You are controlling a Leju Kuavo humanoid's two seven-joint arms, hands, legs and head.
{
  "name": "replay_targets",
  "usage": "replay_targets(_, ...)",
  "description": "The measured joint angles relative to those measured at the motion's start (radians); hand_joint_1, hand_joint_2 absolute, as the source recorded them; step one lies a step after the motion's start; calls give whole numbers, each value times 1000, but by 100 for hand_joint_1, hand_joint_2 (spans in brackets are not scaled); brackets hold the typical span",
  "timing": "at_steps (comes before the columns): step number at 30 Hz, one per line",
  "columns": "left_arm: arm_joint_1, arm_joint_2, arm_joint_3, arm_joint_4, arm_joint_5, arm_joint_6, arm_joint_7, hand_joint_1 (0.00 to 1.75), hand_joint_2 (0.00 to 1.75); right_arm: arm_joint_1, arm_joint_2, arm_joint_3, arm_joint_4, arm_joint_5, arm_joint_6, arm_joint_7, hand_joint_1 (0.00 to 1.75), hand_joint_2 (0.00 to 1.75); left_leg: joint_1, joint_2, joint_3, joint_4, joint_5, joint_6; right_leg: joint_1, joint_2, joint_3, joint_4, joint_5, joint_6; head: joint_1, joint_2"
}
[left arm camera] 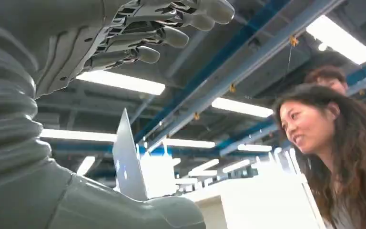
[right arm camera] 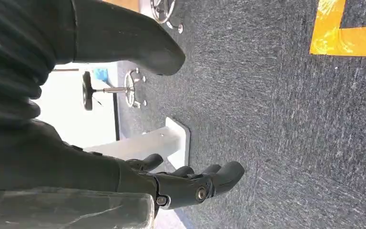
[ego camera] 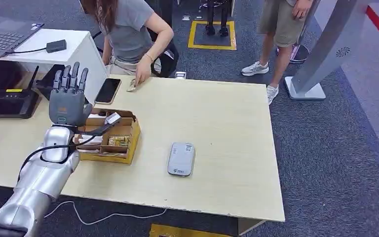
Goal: Pass the card to the sensor for recognition and then transmit it.
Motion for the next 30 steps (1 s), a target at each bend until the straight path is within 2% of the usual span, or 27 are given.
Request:
replay_targets(7, 30, 1, 1, -89, 56, -80, -8, 0, 175, 0, 0, -5, 0, -10, -14, 0, 0, 175, 0, 0, 0, 0, 0, 0, 0, 0, 0, 0, 0, 0, 0, 0)
replay_targets(13, 61, 19, 0, -201, 106, -154, 2, 0, 175, 1, 0, -16, -1, -28, -18, 0, 0, 175, 0, 0, 0, 0, 0, 0, 0, 0, 0, 0, 0, 0, 0, 0)
replay_targets(22, 101, 66, 0, -330, 154, -193, -9, 0, 175, 3, 0, -32, -1, -38, -28, -2, 0, 175, 0, 0, 0, 0, 0, 0, 0, 0, 0, 0, 0, 0, 0, 0)
replay_targets(26, 98, 84, -19, -375, 201, -306, -37, 0, 175, 4, 0, -35, -1, -45, -27, -6, 0, 175, 0, 0, 0, 0, 0, 0, 0, 0, 0, 0, 0, 0, 0, 0)
replay_targets(30, 106, 121, -53, -431, 251, -372, -58, 0, 175, 7, 0, -41, -2, -48, -28, -6, 0, 175, 0, 1, 0, 0, 0, 0, 0, 1, 0, 0, 0, 0, 0, 0)
